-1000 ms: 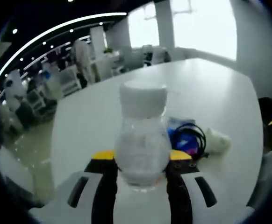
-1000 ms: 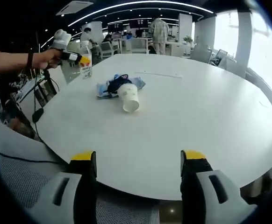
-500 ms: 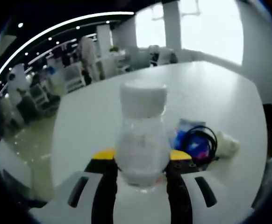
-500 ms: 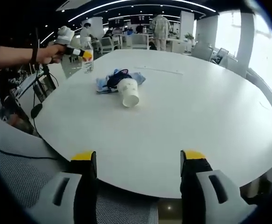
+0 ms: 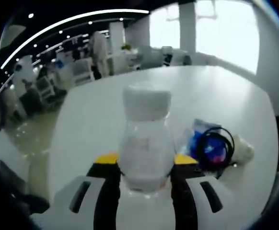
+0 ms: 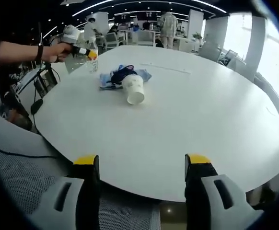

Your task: Arrange the tabletop items into an orderly group along one side of the table until the central work area is clear of visible clutter.

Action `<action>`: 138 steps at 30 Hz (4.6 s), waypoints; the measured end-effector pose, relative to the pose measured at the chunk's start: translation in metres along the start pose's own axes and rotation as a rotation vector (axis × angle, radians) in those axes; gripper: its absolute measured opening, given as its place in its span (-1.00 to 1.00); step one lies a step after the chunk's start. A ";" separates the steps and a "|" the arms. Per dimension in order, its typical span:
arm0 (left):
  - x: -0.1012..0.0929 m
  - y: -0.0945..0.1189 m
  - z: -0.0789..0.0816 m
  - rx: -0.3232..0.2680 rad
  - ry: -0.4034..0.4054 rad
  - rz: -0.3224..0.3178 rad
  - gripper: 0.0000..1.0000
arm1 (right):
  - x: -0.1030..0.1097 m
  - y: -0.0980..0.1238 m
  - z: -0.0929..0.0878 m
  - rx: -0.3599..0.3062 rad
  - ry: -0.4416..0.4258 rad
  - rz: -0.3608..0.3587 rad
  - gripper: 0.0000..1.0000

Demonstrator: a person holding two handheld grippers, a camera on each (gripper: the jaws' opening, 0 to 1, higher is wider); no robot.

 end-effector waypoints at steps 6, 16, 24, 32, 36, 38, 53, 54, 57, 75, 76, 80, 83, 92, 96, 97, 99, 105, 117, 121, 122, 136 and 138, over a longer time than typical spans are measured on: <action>0.007 -0.009 -0.010 -0.006 0.061 0.027 -0.25 | 0.002 -0.001 -0.002 0.015 0.007 0.008 0.43; 0.001 -0.010 -0.024 0.000 0.059 0.033 -0.23 | 0.001 -0.001 -0.004 0.024 0.006 0.003 0.43; -0.002 0.000 -0.028 -0.020 0.059 0.080 -0.20 | 0.003 -0.002 -0.006 0.035 0.022 0.004 0.43; -0.001 0.001 -0.027 -0.018 0.052 0.084 -0.20 | 0.004 -0.002 -0.006 0.040 0.033 0.007 0.43; -0.003 0.002 -0.025 -0.034 0.064 0.078 -0.02 | 0.004 -0.002 -0.007 0.044 0.035 0.006 0.42; -0.001 0.001 -0.022 -0.039 0.042 0.098 0.40 | 0.004 -0.002 -0.007 0.044 0.036 0.006 0.42; -0.009 -0.009 -0.022 -0.037 0.314 0.270 0.96 | 0.006 -0.002 -0.007 0.047 0.058 0.009 0.42; -0.011 -0.008 -0.020 -0.037 0.303 0.280 0.94 | 0.006 -0.002 -0.007 0.046 0.060 0.009 0.42; -0.011 -0.007 -0.018 -0.042 0.300 0.300 0.88 | 0.007 -0.003 -0.008 0.049 0.066 0.010 0.42; 0.006 -0.002 -0.007 -0.066 0.368 0.402 0.10 | 0.007 -0.004 -0.007 0.047 0.060 0.011 0.42; 0.008 -0.001 -0.009 -0.056 0.369 0.412 0.01 | 0.007 -0.004 -0.007 0.047 0.057 0.013 0.42; 0.007 -0.002 -0.009 -0.057 0.341 0.367 -0.06 | 0.006 -0.003 -0.007 0.046 0.048 0.012 0.42; 0.007 -0.003 -0.008 -0.063 0.310 0.321 -0.07 | 0.006 -0.003 -0.007 0.046 0.043 0.011 0.42; 0.009 -0.011 -0.005 -0.086 0.152 0.045 -0.07 | 0.006 -0.003 -0.008 0.048 0.045 0.015 0.42; 0.013 -0.014 -0.005 -0.087 0.106 -0.008 -0.07 | 0.007 -0.003 -0.008 0.048 0.047 0.019 0.41; 0.013 -0.015 -0.005 -0.086 0.099 -0.020 -0.07 | 0.006 -0.004 -0.008 0.049 0.048 0.018 0.41; 0.012 -0.014 -0.005 -0.087 0.084 -0.029 -0.07 | 0.006 -0.003 -0.008 0.048 0.045 0.017 0.41; 0.013 -0.015 -0.004 -0.100 0.148 0.018 0.00 | 0.005 -0.004 -0.007 0.047 0.044 0.014 0.42; -0.005 -0.020 -0.010 -0.079 0.287 0.155 0.68 | 0.003 -0.004 -0.005 0.036 0.017 0.013 0.48; -0.004 -0.019 -0.014 -0.087 0.401 0.258 0.79 | 0.004 -0.003 -0.004 0.028 -0.014 0.031 0.51; -0.004 -0.018 -0.014 -0.105 0.444 0.284 0.80 | 0.003 -0.003 -0.003 0.025 -0.025 0.034 0.53; -0.011 -0.024 -0.023 -0.027 0.469 0.369 0.82 | 0.005 -0.002 -0.007 0.037 -0.066 0.052 0.57; -0.011 -0.024 -0.025 -0.020 0.469 0.377 0.80 | 0.003 -0.001 -0.007 0.036 -0.074 0.049 0.57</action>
Point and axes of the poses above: the point that each gripper's makers call its tool centre point, and the gripper's own axes: y roughly backward along the fingers, x roughly to its left, z roughly out of its top, the point moved 3 cm from there along y, roughly backward along the fingers, and after that the axes turned 14 degrees about -y, right-handed, at the moved point
